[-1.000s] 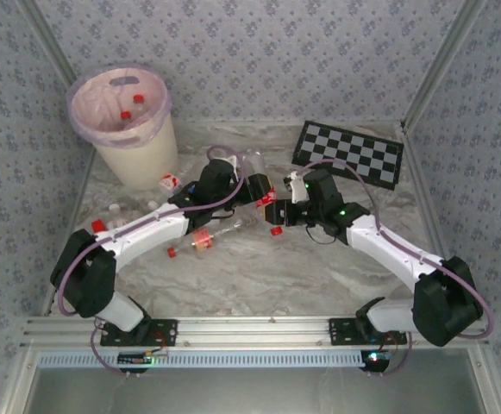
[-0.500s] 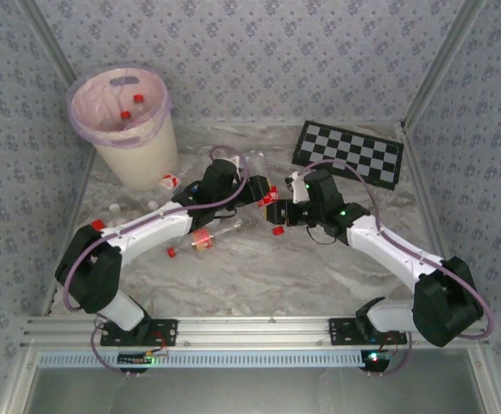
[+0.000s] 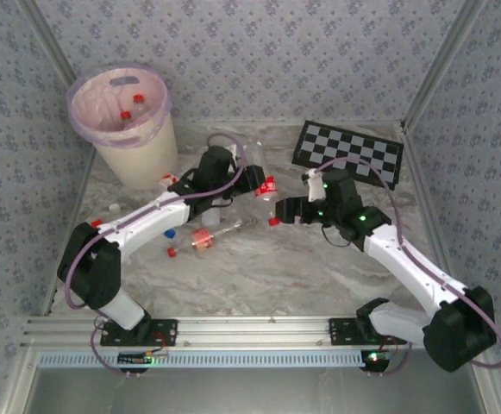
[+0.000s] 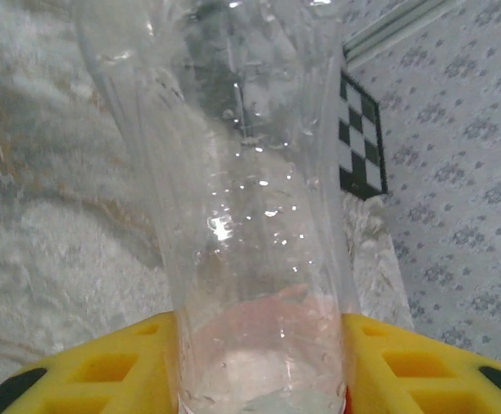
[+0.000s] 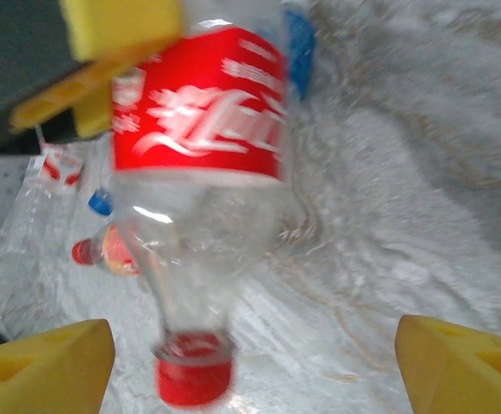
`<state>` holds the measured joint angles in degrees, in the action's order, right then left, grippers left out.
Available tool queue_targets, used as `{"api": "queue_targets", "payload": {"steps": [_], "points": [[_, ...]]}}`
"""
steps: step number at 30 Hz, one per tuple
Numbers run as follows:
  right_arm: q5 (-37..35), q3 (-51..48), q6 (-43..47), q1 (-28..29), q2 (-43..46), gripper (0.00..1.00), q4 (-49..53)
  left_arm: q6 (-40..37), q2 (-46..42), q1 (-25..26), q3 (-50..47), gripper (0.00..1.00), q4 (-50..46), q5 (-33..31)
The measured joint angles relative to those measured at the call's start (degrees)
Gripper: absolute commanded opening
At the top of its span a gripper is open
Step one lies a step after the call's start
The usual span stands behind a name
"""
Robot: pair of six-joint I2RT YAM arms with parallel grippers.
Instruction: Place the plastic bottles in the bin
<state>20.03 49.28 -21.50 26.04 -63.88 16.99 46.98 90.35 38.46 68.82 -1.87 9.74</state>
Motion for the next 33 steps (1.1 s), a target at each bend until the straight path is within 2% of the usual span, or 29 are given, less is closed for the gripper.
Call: {"api": "queue_targets", "payload": {"steps": [4, 8, 14, 16, 20, 25, 33], "points": [[-0.81, 0.00, 0.87, -3.48, 2.84, 0.87, 1.92, -4.33, -0.61, -4.31, 6.01, 0.38, -4.52, 2.32], [-0.81, -0.83, 1.01, -3.96, 3.15, 0.87, 2.34, -8.74, -2.56, -10.47, 13.57, 0.38, -10.88, 4.26], [-0.83, -2.99, 0.98, -3.96, 3.15, 0.87, 3.17, -14.25, -7.06, -25.22, 25.46, 0.38, -17.59, 5.57], [-0.81, -3.02, 0.98, -3.93, 3.15, 0.86, 3.21, -15.54, -8.26, -31.15, 28.15, 0.37, -17.79, 5.38], [-0.81, -3.04, 0.98, -3.93, 3.54, 0.86, 3.45, -17.11, -9.03, -39.93, 30.56, 0.35, -17.16, 5.35], [-0.81, -3.65, 0.98, -3.89, 5.03, 0.86, 4.31, -17.66, -2.82, -46.75, 37.53, 0.35, -18.36, 6.45], [-0.83, -4.26, 1.14, -3.89, 6.62, 0.86, 5.77, -20.52, 15.67, -50.45, 56.72, 0.33, -27.12, 6.71]]}}
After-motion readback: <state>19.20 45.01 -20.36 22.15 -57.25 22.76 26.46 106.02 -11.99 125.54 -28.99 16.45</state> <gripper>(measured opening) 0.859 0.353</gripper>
